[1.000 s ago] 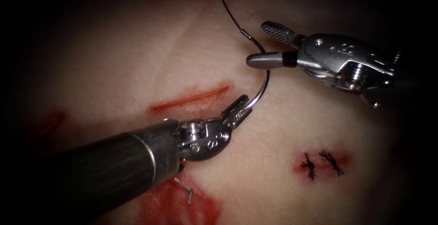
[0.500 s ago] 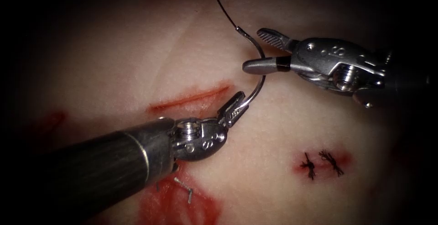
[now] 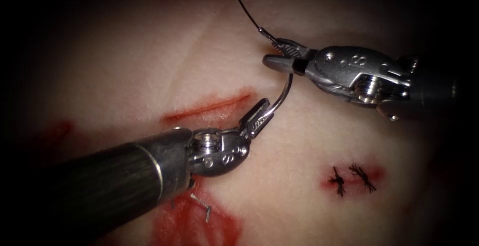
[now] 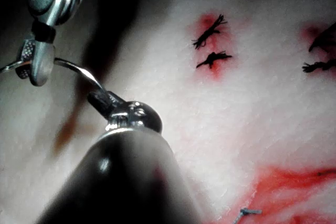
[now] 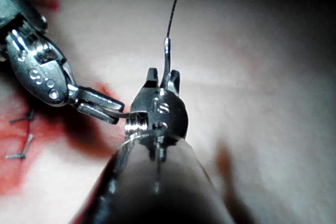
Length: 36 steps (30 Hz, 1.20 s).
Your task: Wound Closure
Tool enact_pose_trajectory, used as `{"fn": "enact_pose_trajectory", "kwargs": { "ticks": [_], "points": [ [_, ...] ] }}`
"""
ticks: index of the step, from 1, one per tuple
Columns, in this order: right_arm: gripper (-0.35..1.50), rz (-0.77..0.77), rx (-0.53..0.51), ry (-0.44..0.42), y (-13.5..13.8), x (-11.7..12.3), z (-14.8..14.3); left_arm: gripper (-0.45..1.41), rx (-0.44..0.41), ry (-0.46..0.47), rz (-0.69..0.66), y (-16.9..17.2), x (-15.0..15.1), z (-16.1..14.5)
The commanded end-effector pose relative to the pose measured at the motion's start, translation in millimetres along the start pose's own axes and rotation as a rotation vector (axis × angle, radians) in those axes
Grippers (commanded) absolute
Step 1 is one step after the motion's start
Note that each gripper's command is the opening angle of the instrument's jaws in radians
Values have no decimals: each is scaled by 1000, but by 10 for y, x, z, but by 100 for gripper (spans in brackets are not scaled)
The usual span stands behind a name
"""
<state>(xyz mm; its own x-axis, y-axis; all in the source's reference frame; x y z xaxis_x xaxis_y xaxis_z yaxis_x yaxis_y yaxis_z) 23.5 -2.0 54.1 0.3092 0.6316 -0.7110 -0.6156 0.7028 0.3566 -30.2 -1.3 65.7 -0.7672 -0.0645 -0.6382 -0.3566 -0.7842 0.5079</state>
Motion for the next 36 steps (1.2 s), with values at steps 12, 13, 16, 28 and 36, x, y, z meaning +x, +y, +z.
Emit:
{"fn": "enact_pose_trajectory", "kwargs": {
  "ticks": [12, 13, 16, 28, 36],
  "points": [
    [-35, -187, -22, 69, 2, 10, -5, 116, -59, 126, -113, -2, 5, 6],
    [-35, -205, -3, 83, 2, 10, -5, 121, -72, 144, -151, -4, 6, 5],
    [-35, -218, 42, 125, 3, 10, -5, 131, -111, 188, -272, -13, 12, 3],
    [-35, -233, 201, 209, 2, 9, -8, 115, -515, 314, -876, -55, 2, -10],
    [-35, -266, 318, 257, -5, 11, -7, 115, -632, 205, -1036, -73, -23, 2]
  ]
}}
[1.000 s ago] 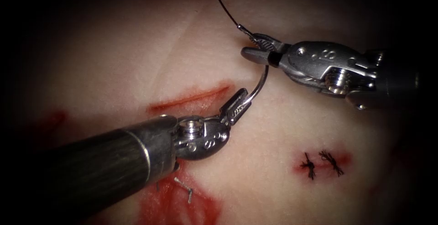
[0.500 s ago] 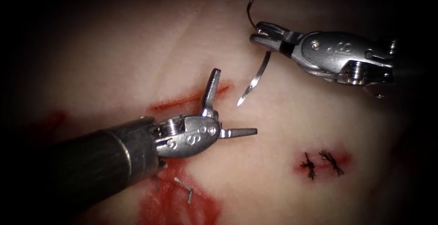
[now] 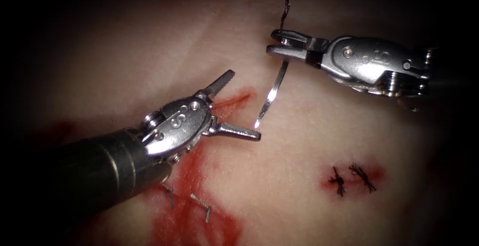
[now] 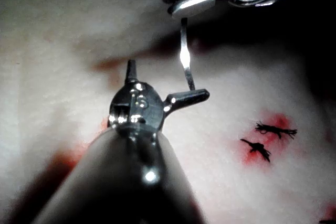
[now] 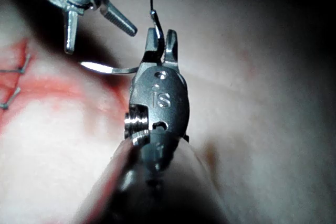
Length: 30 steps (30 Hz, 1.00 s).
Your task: Wound Closure
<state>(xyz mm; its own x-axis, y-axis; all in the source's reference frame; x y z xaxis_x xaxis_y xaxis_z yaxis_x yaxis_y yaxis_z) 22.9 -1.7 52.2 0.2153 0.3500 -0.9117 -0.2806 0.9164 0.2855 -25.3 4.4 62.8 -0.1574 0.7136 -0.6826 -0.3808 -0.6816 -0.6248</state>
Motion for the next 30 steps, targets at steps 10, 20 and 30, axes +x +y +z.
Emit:
{"fn": "enact_pose_trajectory", "kwargs": {
  "ticks": [10, 20, 30],
  "points": [
    [-35, -73, 66, 70, -9, 1, 17, 110, -92, -5, -218, -20, -1, 13],
    [-35, -115, 109, 108, -16, 5, 30, 104, -277, -54, -348, -15, 1, 21],
    [-35, -142, 109, 114, -18, 8, 30, 73, -256, -183, -437, -25, -5, 27]
  ]
}}
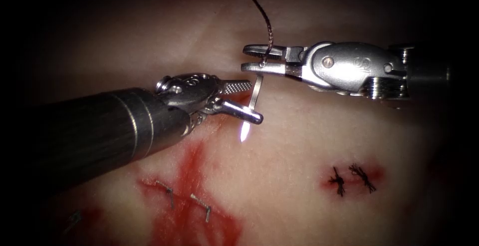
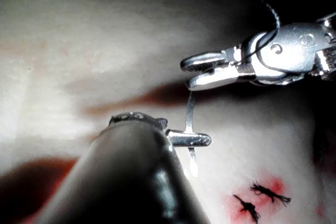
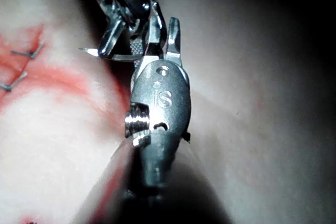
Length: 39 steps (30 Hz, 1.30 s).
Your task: Wound Closure
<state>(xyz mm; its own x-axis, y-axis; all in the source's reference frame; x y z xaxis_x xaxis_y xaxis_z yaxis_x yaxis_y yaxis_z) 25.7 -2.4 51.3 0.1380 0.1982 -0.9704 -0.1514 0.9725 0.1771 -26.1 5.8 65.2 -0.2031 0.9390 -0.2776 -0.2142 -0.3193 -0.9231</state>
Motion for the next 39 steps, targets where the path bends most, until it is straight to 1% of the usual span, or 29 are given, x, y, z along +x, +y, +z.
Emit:
{"fn": "enact_pose_trajectory", "kwargs": {
  "ticks": [1, 2, 4, 5, 7, 8, 12, 14, 15, 16, 17, 18, 19, 20, 21, 22, 23, 24, 25, 28, 31, 35, 36, 38, 39],
  "points": [
    [-35, 0, 1, 2, -1, -4, 7, 61, 1, 0, -14, -6, 3, 7],
    [-35, 0, 1, 2, -1, -4, 7, 51, 2, -3, -19, -7, 3, 7],
    [-35, 0, 1, 2, -1, -4, 7, 10, 1, -5, -71, -8, 3, 7],
    [-35, 0, 0, 2, -1, -4, 8, 0, 1, -8, -89, -9, 3, 7],
    [-35, 0, 0, 2, -2, -3, 8, -33, 3, -14, -112, -8, 2, 7],
    [-35, 0, 0, 2, -2, -2, 9, -45, 5, -13, -137, -8, 3, 8],
    [-35, 0, 0, 3, -2, -2, 9, -45, -2, -16, -163, -8, 7, 7],
    [-35, 1, 0, 2, -2, -2, 9, -45, -31, 26, -179, -7, 9, 4],
    [-25, 1, -1, 2, -1, -2, 10, -45, -41, 44, -178, -7, 8, 3],
    [-10, 13, -1, 1, -2, -2, 10, -45, -49, 59, -176, -7, 8, 3],
    [27, 42, -9, 5, -1, -2, 12, -45, -62, 91, -174, -6, 7, 2],
    [39, 54, -16, 6, -1, -2, 13, -45, -53, 106, -174, -6, 6, 2],
    [39, 54, -16, 6, -1, -2, 13, -45, -53, 106, -174, -6, 6, 2],
    [52, 66, -27, 3, -1, -2, 14, -45, -42, 121, -176, -5, 6, 1],
    [71, 72, -46, -2, -1, -2, 15, -45, -29, 143, -177, -5, 5, 0],
    [83, 78, -58, -10, 0, -2, 16, -45, -20, 160, -179, -5, 5, -1],
    [89, 78, -63, -15, 0, -1, 17, -45, -11, 177, -180, -4, 4, -2],
    [89, 78, -78, -20, 0, -1, 17, -45, 6, 207, -185, -4, 2, -4],
    [89, 78, -78, -20, 0, -1, 17, -45, 6, 207, -185, -4, 2, -4],
    [79, 73, -147, -62, -4, 1, 18, -45, 31, 260, -194, -4, 1, -8],
    [76, 39, -162, -68, -6, 3, 21, -45, 46, 277, -199, -4, 0, -9],
    [59, -51, -194, -85, -10, 5, 29, -45, 66, 287, -204, -2, -1, -7],
    [59, -51, -194, -85, -10, 5, 29, -45, 66, 287, -204, -2, -1, -7],
    [61, -99, -207, -80, -12, 5, 34, -45, 71, 290, -204, -1, -3, -5],
    [66, -104, -212, -77, -12, 5, 35, -45, 73, 290, -204, 0, -4, -5]
  ]
}}
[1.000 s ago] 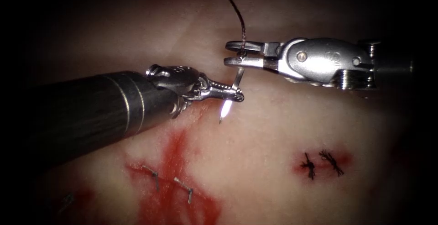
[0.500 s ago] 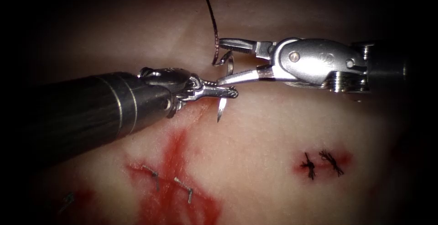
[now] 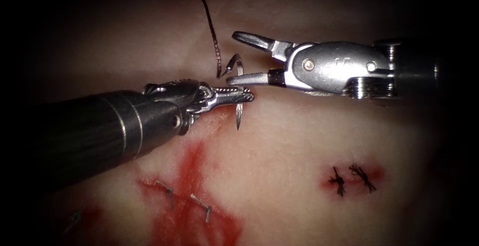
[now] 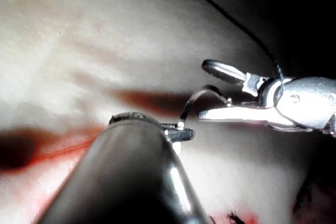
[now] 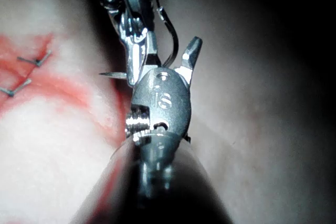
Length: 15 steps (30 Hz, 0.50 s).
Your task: Wound Closure
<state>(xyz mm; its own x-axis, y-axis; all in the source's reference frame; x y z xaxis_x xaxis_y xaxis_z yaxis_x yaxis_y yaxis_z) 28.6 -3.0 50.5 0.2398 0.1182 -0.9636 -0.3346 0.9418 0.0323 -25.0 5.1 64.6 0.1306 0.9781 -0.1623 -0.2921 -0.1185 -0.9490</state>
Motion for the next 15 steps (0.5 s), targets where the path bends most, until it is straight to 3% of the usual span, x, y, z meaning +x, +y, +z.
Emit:
{"fn": "enact_pose_trajectory", "kwargs": {
  "ticks": [1, 2, 3, 15],
  "points": [
    [69, -13, -5, 9, -3, -4, 10, -45, 0, -1, 2, -3, 1, 7],
    [69, -13, -5, 9, -3, -4, 10, -45, 0, -1, 2, -3, 1, 7],
    [83, -43, -9, 12, -2, -4, 10, -45, 3, -4, 2, -2, 0, 6],
    [74, -49, -10, 14, -3, -5, 9, -45, 5, -6, 23, 1, -1, 4]
  ]
}}
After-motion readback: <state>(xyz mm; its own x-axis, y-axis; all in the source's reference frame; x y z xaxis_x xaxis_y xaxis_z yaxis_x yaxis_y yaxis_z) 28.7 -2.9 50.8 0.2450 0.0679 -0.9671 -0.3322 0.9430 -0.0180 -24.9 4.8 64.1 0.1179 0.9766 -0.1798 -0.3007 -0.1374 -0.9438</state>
